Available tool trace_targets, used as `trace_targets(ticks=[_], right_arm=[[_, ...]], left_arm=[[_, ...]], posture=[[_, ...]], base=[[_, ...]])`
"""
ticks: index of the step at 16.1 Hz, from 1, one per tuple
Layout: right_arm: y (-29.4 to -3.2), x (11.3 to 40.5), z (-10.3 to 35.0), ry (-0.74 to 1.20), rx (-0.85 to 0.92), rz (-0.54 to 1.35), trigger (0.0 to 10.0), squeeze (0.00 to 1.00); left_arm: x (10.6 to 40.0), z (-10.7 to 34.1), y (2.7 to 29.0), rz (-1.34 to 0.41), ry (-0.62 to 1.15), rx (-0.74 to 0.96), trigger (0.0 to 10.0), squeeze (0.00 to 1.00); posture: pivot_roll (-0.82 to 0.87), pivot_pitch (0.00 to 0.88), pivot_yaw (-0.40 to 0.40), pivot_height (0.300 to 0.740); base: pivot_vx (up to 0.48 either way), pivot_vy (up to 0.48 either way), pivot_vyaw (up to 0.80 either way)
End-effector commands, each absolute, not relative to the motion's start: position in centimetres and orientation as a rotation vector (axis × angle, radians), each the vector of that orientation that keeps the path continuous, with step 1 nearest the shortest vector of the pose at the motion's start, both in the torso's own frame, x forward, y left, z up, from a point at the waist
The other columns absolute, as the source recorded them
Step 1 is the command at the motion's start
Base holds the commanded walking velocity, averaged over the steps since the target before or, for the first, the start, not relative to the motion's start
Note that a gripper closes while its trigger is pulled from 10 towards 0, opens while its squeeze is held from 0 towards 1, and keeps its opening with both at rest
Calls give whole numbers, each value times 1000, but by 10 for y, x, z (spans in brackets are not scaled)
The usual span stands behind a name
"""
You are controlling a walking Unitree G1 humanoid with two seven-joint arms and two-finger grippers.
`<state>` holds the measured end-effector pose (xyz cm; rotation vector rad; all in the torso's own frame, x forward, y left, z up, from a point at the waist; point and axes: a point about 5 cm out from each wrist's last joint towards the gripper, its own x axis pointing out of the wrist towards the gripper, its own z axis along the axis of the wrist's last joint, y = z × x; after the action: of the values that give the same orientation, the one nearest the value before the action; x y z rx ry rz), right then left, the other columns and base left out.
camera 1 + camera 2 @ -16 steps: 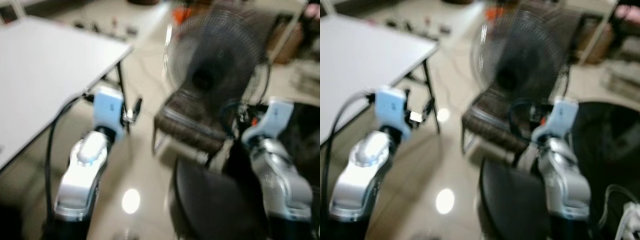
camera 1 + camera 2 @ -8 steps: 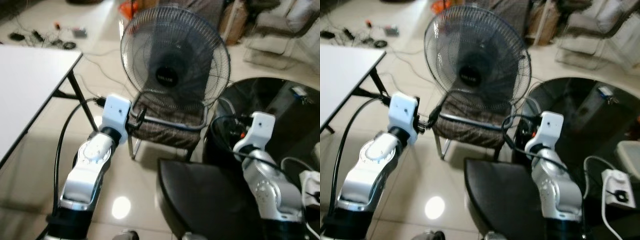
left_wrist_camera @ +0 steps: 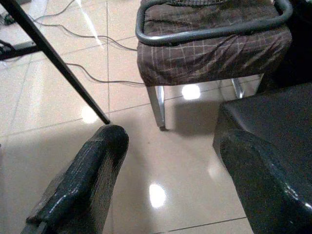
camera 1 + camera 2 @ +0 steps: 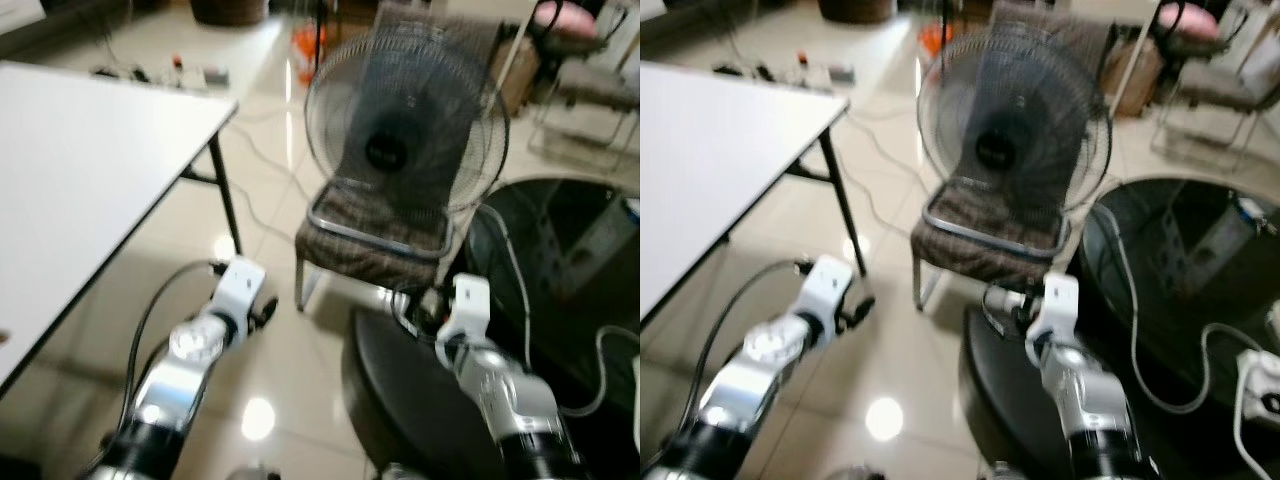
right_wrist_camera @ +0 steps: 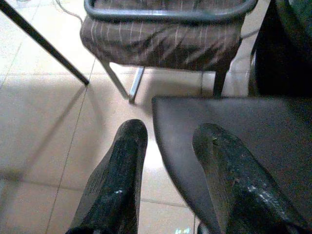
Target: Setting the table
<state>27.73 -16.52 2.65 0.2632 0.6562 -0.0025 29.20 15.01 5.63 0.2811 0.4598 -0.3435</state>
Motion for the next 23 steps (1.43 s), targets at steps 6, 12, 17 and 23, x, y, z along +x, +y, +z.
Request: trace_targets(ticks=[6, 12, 17, 23], right_arm=[[-174, 271, -11, 774, 299, -90, 10000, 0], [-170, 278, -11, 735, 305, -53, 10000, 0], [-168, 280, -12, 732, 292, -37, 10000, 0], [-169, 280, -14, 737, 301, -55, 10000, 0]], left_arm=[[287, 12, 140, -386, 605, 293, 10000, 0], [295, 13, 145, -355, 574, 278, 10000, 0], [297, 13, 143, -380, 566, 299, 10000, 0], [296, 11, 139, -429, 550, 289, 10000, 0]], posture=[[-30, 70, -8, 740], [-26, 75, -10, 740], [-25, 76, -9, 740], [-26, 77, -7, 740]], base=[[0, 0, 0], [270, 0, -279], [203, 0, 0], [0, 0, 0]])
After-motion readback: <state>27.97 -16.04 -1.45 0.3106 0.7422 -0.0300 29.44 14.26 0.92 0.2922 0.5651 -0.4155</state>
